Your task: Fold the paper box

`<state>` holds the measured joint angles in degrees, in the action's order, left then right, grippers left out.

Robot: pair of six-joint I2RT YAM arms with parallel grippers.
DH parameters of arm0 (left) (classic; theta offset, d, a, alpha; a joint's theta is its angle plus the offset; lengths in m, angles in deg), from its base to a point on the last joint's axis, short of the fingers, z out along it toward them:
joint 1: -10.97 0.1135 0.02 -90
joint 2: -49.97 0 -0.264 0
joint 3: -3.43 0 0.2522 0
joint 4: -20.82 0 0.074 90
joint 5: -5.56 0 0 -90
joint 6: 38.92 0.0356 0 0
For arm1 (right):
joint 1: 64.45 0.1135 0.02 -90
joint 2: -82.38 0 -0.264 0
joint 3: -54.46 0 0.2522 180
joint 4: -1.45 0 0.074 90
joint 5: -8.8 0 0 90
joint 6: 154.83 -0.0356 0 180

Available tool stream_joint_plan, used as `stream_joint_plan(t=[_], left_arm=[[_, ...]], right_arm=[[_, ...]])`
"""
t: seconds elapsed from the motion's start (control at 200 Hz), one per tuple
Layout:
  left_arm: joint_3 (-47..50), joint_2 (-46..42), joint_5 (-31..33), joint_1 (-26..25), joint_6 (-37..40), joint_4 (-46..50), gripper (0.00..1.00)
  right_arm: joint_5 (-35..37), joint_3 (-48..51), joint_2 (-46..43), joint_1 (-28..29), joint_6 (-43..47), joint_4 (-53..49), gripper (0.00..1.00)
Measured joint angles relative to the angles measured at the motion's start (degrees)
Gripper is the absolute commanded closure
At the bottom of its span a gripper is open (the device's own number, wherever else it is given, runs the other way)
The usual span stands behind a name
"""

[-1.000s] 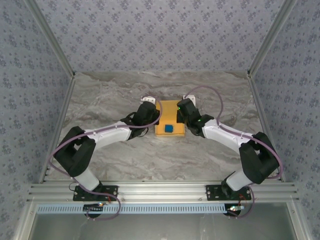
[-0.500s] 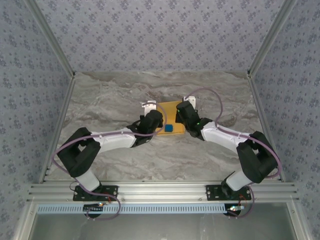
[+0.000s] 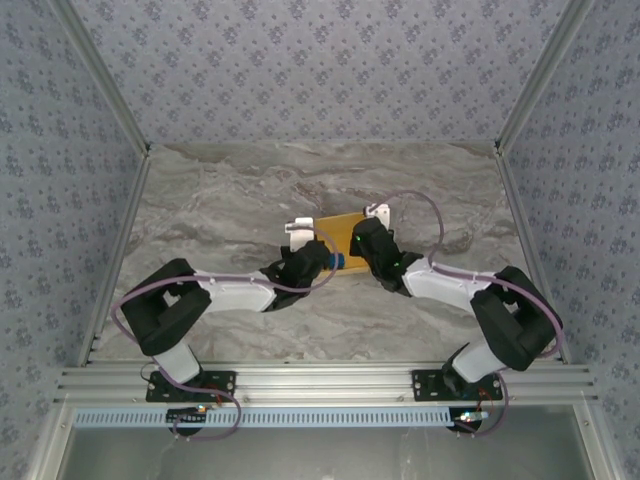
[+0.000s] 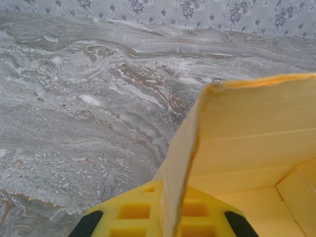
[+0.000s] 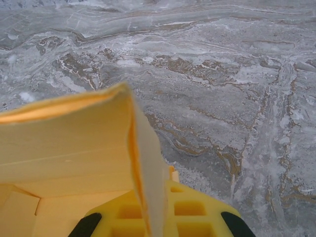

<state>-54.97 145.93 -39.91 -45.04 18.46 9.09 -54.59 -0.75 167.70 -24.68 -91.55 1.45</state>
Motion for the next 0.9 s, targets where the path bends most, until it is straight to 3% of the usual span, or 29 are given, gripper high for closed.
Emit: stream_joint_plan(t=[0.39, 0.899], left_arm=[[4.28, 3.17, 5.79, -3.43, 4.59, -11.74, 1.0], [5.77, 5.4, 9.33, -5.29, 6.75, -16.35, 1.0]], right_arm=[[2.97, 8.39, -3.82, 2.93, 1.73, 7.85, 0.97], [7.37, 11.91, -5.09, 6.36, 0.76, 9.97, 0.94]])
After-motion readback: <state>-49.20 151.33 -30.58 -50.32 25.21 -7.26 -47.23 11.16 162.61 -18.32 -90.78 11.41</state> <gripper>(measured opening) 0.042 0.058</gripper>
